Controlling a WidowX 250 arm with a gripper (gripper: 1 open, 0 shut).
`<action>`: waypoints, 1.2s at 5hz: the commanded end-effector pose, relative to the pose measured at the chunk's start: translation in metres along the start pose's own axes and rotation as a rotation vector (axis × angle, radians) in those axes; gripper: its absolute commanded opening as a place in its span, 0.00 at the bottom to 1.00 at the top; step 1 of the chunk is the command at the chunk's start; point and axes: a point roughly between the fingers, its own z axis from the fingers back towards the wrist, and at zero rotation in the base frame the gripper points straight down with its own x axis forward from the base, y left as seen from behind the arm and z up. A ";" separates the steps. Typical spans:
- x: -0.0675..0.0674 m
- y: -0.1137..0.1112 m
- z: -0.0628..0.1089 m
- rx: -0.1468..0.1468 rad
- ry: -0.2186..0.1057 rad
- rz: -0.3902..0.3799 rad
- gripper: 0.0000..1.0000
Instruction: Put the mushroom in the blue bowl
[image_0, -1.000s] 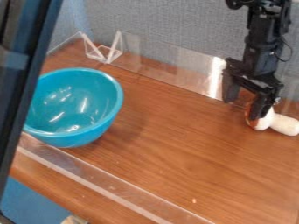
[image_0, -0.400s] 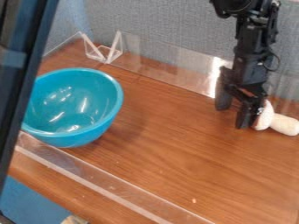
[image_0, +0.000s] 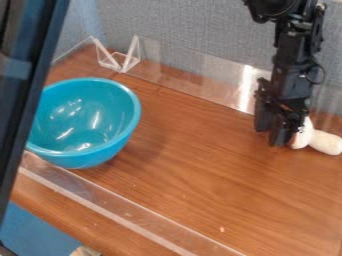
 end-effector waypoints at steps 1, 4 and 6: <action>0.004 -0.011 0.041 0.055 -0.095 -0.069 0.00; -0.020 0.007 0.077 0.070 -0.137 -0.073 0.00; -0.049 0.027 0.096 0.091 -0.138 -0.033 0.00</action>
